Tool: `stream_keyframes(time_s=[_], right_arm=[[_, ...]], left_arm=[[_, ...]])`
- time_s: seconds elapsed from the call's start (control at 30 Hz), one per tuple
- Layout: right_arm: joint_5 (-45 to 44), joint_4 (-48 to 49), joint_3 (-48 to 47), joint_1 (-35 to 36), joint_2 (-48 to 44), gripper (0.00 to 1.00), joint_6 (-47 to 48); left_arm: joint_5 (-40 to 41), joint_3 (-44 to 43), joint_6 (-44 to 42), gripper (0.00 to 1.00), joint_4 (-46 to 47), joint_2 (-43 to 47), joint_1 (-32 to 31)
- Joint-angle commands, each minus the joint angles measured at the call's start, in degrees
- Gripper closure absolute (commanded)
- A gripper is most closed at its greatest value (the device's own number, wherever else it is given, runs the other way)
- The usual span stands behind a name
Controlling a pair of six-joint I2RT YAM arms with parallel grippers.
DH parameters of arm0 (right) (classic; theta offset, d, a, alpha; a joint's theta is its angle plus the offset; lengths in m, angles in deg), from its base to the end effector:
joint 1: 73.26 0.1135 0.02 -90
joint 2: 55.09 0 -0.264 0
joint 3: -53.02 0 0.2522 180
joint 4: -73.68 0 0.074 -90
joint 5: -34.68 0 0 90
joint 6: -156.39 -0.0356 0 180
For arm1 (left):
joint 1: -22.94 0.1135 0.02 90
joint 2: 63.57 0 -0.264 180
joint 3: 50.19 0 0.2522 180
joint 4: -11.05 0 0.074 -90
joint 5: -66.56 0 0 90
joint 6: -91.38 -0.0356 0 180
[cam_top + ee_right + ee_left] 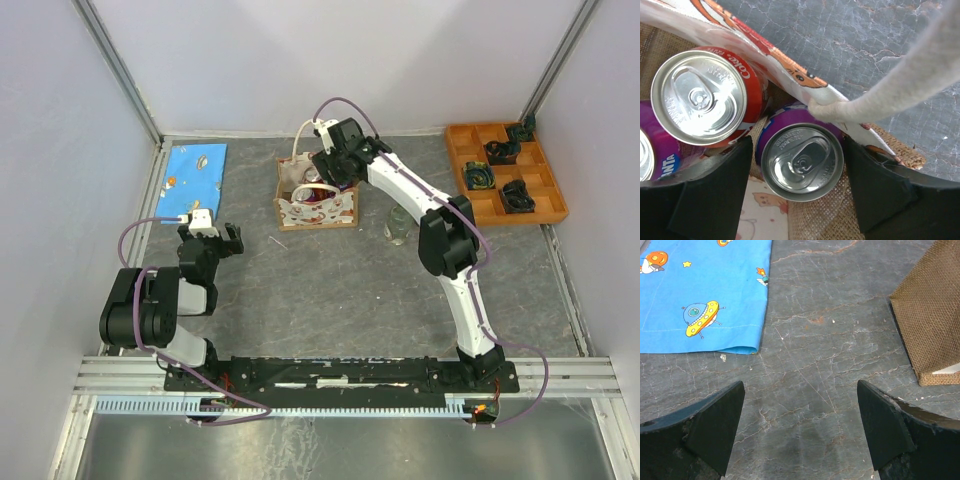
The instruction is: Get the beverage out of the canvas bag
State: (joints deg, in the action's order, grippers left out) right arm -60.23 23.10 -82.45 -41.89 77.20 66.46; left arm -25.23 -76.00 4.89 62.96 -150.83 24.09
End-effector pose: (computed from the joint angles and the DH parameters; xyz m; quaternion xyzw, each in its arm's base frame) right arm 0.4486 0.2699 0.2422 -0.2372 0.9002 0.0595 0.3602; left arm 0.2360 0.0036 0.1375 -0.0210 0.7631 -0.0252 0.6454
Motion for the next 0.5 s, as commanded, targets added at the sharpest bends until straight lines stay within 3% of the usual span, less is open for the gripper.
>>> stream_keyframes(time_s=[0.0,0.2,0.33,0.47], right_arm=[[-2.2,-0.8,-0.2,-0.7,2.7,0.24,-0.4],[-3.5,-0.3,0.5,-0.6,3.1,0.57,-0.3],[-4.0,-0.5,0.5,-0.5,2.8,0.99,-0.4],[-3.7,0.7,0.7,-0.4,0.3,1.0,-0.8]], left_arm=[[0.6,-1.3,-2.5,0.01,2.1,0.3,-0.2],[0.6,-1.3,-2.5,0.01,2.0,0.3,-0.2],[0.6,-1.3,-2.5,0.01,2.1,0.3,-0.3],[0.6,-1.3,-2.5,0.01,2.0,0.3,-0.2]])
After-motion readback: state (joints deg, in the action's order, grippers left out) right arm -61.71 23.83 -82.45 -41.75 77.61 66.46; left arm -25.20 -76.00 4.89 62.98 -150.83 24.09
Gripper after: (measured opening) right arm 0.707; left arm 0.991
